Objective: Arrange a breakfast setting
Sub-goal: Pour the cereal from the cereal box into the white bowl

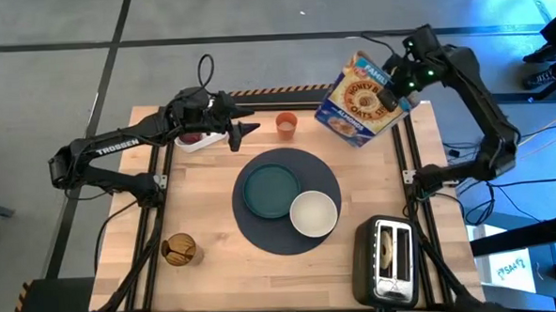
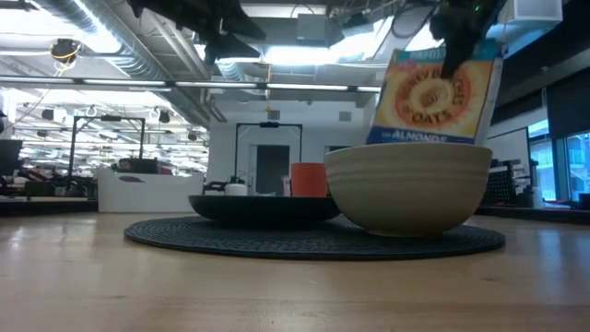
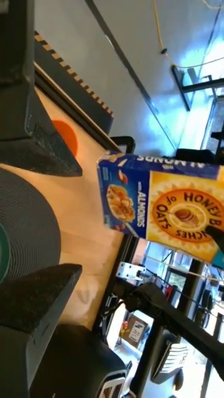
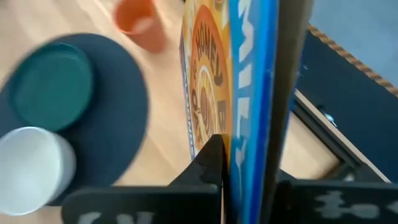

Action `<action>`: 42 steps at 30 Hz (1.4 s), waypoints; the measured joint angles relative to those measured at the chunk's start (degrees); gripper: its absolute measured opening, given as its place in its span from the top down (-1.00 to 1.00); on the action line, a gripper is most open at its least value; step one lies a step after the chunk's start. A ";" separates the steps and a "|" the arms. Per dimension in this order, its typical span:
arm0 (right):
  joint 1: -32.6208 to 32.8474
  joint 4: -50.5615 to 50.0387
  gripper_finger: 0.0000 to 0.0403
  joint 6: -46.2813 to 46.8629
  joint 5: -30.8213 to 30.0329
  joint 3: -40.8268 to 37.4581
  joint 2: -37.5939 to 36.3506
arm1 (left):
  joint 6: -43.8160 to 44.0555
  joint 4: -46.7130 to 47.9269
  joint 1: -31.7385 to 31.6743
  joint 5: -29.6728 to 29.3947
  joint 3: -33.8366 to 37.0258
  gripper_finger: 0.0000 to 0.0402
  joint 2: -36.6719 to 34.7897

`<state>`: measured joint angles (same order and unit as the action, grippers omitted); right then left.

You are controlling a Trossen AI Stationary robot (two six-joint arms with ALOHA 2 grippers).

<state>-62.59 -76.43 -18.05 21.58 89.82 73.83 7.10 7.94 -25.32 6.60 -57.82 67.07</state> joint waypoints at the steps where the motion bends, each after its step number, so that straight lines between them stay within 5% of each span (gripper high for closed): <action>1: 0.00 -0.03 1.00 -0.02 1.00 0.00 -0.91 | -0.09 -0.32 0.00 0.02 0.01 -0.26 0.00; 11: 0.00 0.34 1.00 2.72 14.25 0.16 -9.59 | 0.27 -12.16 1.58 5.54 0.02 -0.81 2.12; 17: 3.25 1.48 1.00 2.86 22.84 4.33 -11.94 | -1.66 -14.89 4.72 3.82 -5.08 -0.94 8.12; 25: 22.28 15.68 1.00 10.08 13.19 8.97 -12.09 | -8.00 -5.75 5.11 5.60 -19.69 -0.94 15.64; 33: 34.70 20.55 1.00 11.49 0.21 9.16 -10.65 | -10.74 8.49 5.30 14.75 -28.44 -0.94 19.98; 38: 38.72 23.64 1.00 11.77 -1.24 9.16 -8.32 | -11.51 10.79 5.62 9.11 -28.44 -0.88 19.98; 42: 40.60 28.03 1.00 11.88 -1.25 9.16 -7.29 | -14.01 14.82 5.70 4.46 -28.44 -0.56 19.98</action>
<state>-21.99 -48.41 -6.17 20.33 98.98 66.54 -6.91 22.76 -19.62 11.06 -86.26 87.05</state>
